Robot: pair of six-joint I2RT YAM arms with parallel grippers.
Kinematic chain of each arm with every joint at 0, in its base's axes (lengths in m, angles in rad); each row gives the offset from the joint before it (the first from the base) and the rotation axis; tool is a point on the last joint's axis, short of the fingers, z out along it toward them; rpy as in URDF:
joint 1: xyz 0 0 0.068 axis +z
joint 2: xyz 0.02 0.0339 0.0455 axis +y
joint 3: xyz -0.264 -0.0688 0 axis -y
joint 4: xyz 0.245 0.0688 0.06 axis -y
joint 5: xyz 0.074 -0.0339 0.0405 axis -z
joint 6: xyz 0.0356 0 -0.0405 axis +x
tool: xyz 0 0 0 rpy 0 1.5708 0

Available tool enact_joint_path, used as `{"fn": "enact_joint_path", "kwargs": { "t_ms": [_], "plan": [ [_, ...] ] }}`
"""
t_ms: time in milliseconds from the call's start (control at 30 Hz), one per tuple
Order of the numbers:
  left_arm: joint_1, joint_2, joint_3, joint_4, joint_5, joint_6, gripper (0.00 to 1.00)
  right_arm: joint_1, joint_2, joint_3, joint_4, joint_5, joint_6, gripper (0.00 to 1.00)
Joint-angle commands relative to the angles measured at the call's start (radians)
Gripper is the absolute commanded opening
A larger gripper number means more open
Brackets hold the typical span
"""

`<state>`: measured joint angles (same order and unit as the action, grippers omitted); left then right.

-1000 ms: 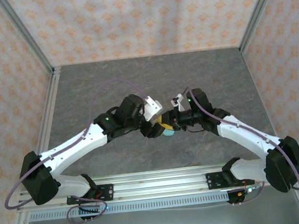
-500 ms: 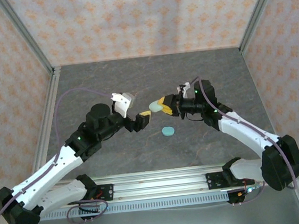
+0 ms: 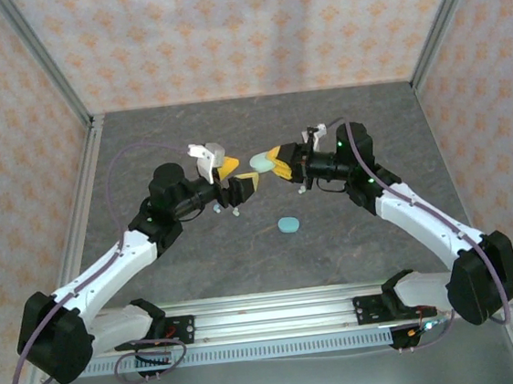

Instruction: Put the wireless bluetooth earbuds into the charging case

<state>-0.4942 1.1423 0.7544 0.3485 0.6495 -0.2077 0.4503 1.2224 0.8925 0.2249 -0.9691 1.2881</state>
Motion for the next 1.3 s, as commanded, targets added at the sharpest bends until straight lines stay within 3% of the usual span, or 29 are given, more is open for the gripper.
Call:
{"fn": "enact_joint_path", "kwargs": {
  "t_ms": [0, 400, 633, 933, 1267],
  "plan": [
    [0.015, 0.025, 0.037, 0.114, 0.141, 0.01, 0.76, -0.003, -0.003, 0.044, 0.04, -0.009, 0.049, 0.09],
    [0.026, 0.132, 0.109, 0.191, 0.249, -0.027, 0.61, -0.004, -0.001, 0.059, 0.079, -0.024, 0.096, 0.09],
    [0.026, 0.158, 0.127, 0.21, 0.27, -0.043, 0.54, -0.003, 0.005, 0.048, 0.126, -0.04, 0.126, 0.09],
    [0.026, 0.17, 0.148, 0.207, 0.285, -0.048, 0.39, -0.003, 0.011, 0.029, 0.164, -0.054, 0.145, 0.09],
    [0.027, 0.161, 0.163, 0.201, 0.285, -0.051, 0.5, -0.004, 0.021, 0.017, 0.206, -0.069, 0.168, 0.09]
  ]
}}
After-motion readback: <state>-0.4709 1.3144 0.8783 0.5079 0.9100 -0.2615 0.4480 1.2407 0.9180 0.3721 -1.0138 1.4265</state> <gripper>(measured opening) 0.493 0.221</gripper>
